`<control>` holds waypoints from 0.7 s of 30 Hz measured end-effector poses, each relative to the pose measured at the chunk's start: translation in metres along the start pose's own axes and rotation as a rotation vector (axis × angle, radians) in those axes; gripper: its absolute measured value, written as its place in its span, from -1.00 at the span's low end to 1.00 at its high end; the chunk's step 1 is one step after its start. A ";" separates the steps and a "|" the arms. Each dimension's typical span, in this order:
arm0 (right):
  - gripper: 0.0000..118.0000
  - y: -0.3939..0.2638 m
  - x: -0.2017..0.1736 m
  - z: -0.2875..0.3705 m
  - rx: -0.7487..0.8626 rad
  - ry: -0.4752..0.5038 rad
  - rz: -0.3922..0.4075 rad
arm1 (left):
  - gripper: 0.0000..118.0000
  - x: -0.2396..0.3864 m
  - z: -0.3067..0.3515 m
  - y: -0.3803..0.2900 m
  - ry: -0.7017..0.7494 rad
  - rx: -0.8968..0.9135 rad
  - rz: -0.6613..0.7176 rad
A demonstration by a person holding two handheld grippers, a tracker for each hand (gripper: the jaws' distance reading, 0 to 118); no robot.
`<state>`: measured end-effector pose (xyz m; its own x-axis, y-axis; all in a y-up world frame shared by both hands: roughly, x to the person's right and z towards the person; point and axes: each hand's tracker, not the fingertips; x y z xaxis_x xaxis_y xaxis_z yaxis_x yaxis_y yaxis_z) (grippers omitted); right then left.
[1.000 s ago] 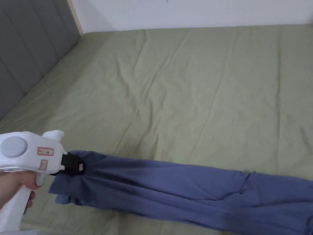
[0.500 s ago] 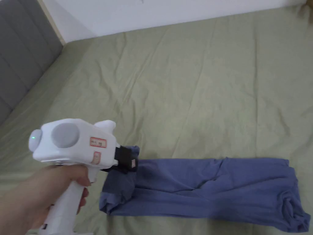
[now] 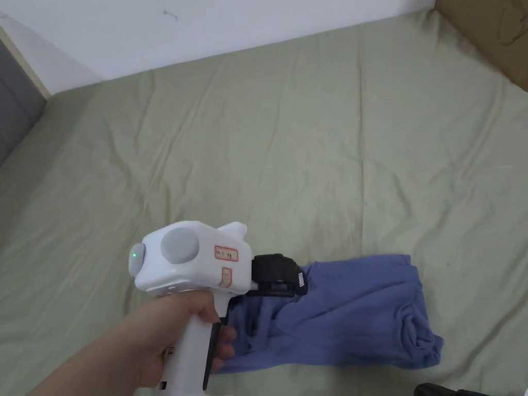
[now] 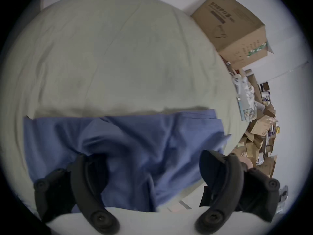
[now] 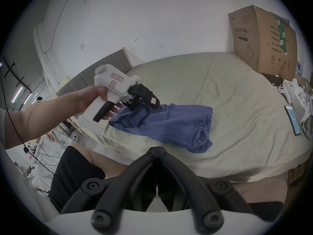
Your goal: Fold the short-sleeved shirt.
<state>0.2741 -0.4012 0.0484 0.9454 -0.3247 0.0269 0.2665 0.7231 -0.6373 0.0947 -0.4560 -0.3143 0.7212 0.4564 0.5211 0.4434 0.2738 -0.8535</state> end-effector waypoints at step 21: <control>-1.00 -0.008 0.002 0.012 0.014 -0.011 0.014 | -1.00 0.053 -0.053 -0.060 0.479 0.064 -0.334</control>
<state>0.2764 -0.4004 0.0622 0.9510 -0.3079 0.0272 0.2562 0.7361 -0.6265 0.1348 -0.4929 -0.2354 0.7146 -0.0930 0.6933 0.6658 0.3943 -0.6334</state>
